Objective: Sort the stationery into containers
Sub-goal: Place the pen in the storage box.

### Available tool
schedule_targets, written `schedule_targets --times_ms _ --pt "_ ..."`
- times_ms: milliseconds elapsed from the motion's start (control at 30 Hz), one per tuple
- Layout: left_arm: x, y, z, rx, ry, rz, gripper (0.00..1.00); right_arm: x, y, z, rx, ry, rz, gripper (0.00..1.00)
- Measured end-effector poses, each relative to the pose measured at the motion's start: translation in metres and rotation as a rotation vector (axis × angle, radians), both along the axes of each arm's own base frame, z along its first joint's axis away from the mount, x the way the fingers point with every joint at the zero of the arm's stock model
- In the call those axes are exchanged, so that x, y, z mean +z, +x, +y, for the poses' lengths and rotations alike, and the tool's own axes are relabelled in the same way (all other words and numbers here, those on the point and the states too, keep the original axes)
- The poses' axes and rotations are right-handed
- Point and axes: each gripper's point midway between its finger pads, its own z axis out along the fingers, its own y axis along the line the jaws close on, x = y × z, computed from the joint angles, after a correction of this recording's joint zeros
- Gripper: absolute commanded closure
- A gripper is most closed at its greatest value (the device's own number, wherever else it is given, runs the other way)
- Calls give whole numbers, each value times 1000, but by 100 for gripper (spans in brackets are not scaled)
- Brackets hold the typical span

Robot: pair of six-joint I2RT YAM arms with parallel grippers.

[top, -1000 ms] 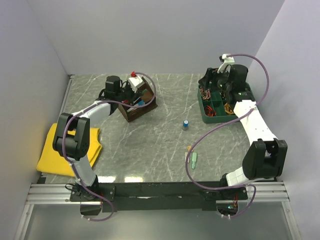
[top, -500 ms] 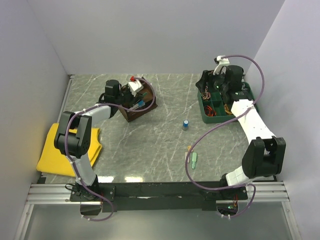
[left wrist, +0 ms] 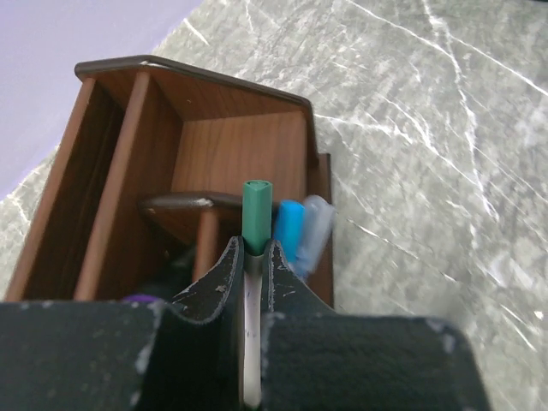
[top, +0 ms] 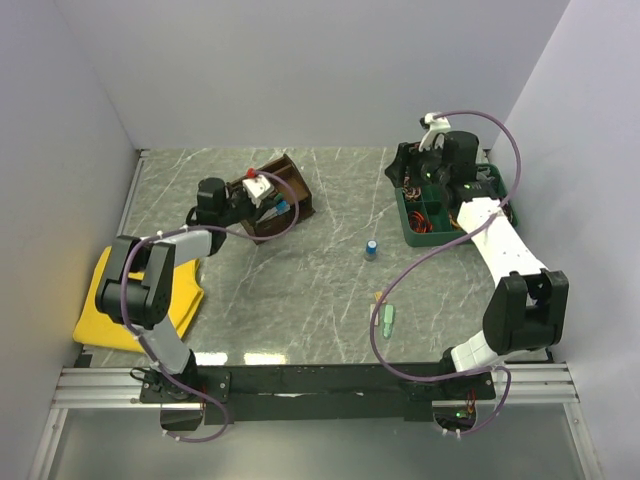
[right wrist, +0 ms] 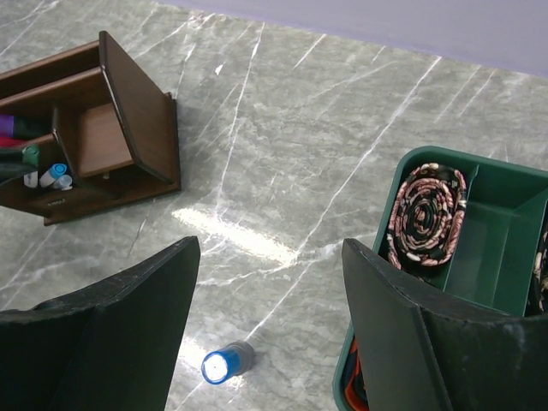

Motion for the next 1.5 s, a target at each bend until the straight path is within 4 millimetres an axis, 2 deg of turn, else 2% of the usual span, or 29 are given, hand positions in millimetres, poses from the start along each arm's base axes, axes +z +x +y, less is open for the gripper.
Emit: schedule_targets --times_ms 200,433,633,667,933,1067,1300,1400,1500 --pt "0 -6 0 -4 -8 -45 99 -1 6 6 19 -21 -3 24" --pt "0 -4 8 16 -8 -71 99 -4 0 26 62 -38 11 24" --pt "-4 -5 13 23 2 -69 90 -4 -3 39 91 -52 6 24" --pt "-5 -5 14 24 5 -64 83 -4 -3 40 92 -53 7 24" --pt "-15 -5 24 52 34 -33 70 -2 -2 41 93 -54 4 23" --pt "-13 -2 26 61 43 -43 59 -2 -2 42 95 -55 4 23" --pt "-12 -1 27 71 31 -10 54 -2 -3 45 100 -55 3 23" --pt "-3 3 26 75 16 -3 54 -1 -3 46 102 -55 1 23" --pt "25 12 25 80 -14 -32 53 3 -2 46 102 -54 -7 23"
